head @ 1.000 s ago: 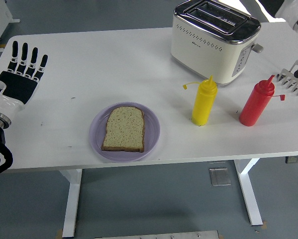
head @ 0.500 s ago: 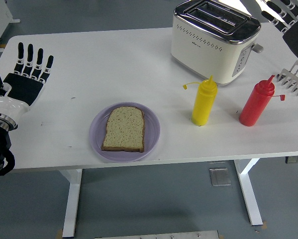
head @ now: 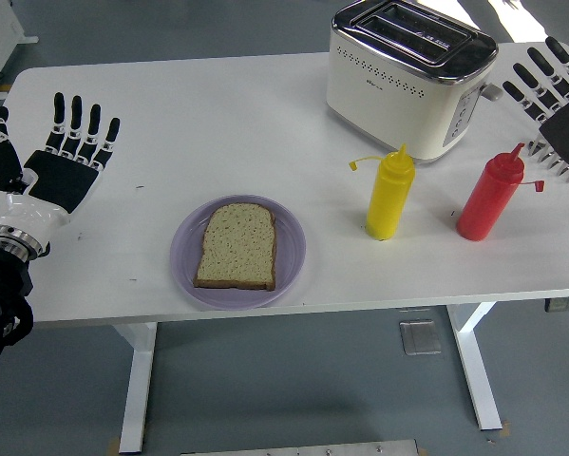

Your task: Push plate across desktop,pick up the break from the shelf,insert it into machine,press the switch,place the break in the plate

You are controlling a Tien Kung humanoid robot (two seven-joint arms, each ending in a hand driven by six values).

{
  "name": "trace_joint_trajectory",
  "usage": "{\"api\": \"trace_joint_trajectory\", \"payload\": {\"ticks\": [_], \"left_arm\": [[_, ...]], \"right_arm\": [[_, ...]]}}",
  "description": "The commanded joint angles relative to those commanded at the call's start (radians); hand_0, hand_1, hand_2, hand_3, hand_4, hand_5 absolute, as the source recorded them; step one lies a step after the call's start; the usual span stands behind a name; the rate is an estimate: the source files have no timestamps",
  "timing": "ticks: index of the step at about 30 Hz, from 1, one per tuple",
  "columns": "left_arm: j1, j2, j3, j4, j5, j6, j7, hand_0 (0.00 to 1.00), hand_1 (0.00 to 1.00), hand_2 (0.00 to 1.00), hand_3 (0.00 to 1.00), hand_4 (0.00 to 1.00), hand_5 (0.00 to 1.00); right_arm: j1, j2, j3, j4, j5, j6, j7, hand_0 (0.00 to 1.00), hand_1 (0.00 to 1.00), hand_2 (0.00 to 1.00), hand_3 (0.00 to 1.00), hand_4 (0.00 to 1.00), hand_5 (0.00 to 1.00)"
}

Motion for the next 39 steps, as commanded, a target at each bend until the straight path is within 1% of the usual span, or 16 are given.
{"api": "trace_joint_trajectory", "payload": {"ticks": [6,17,39], "left_arm": [[0.011,0.004,0.003,-0.007,-0.008,-0.001,0.007,0.771,0.682,0.627,0.628,0.753,0.998],[0.017,0.017,0.001,-0.022,-0.037,0.001,0.019,0.771,0.684,0.631,0.630,0.754,0.998],[0.013,0.011,0.007,-0.003,-0.051,0.001,0.023,0.770,0.686,0.633,0.635,0.754,0.998]], "right_arm": [[-0.011,0.012,0.002,-0.003,0.005,-0.003,-0.002,0.804,0.737,0.720,0.697,0.759,0.580],[-0.020,0.013,0.014,-0.003,0.007,-0.010,0.001,0.804,0.734,0.717,0.694,0.755,0.572],[-0.031,0.014,0.014,0.006,0.007,-0.021,-0.002,0.803,0.733,0.716,0.692,0.748,0.560]]}}
